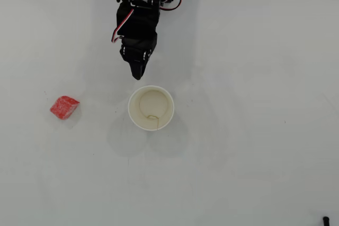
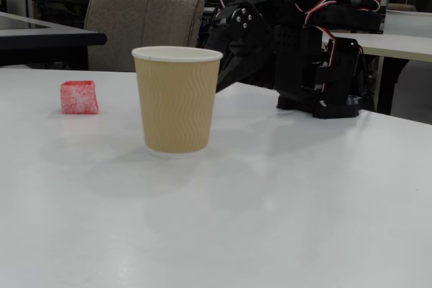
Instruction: Grasp a red cube and put it in the cup.
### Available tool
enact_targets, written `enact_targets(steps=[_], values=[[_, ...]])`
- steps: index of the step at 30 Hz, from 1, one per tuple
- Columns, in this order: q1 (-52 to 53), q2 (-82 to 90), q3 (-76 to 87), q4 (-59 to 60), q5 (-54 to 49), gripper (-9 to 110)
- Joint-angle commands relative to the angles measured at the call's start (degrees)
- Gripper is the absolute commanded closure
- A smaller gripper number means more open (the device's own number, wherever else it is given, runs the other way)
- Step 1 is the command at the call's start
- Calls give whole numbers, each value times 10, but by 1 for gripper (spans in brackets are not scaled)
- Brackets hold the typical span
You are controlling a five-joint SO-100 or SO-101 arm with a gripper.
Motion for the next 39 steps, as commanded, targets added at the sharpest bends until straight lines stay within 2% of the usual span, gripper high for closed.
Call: enact_targets(steps=[1,39], values=[[-222,9,40,-17,1,101],[-221,9,40,-25,1,101]])
